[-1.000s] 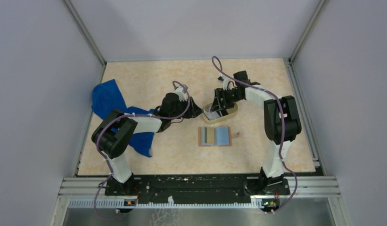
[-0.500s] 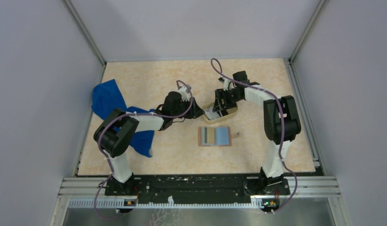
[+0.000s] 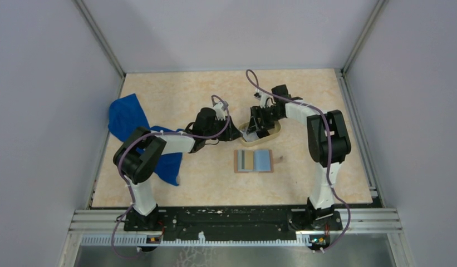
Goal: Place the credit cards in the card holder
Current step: Pick up the credit card from the storage box.
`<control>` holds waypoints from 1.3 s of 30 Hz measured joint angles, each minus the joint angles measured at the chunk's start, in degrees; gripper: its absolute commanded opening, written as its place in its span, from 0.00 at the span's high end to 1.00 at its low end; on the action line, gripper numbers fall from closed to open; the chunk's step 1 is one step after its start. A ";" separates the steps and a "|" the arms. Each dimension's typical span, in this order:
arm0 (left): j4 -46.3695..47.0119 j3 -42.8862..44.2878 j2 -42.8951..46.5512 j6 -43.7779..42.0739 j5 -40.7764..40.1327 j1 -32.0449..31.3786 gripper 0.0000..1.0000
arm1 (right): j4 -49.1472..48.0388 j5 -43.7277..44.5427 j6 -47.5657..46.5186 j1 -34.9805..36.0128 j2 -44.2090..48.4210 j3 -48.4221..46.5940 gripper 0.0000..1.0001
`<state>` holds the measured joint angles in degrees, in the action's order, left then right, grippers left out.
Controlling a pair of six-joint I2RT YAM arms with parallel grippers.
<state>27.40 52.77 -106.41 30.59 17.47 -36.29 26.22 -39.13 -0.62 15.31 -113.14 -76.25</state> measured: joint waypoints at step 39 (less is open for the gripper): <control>-0.83 0.07 -0.22 -0.68 0.83 0.00 0.65 | -1.97 -10.67 7.82 0.07 -1.27 1.22 0.52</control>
<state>26.57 52.84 -106.63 29.91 18.31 -36.29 24.25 -49.80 7.20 15.38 -114.41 -75.02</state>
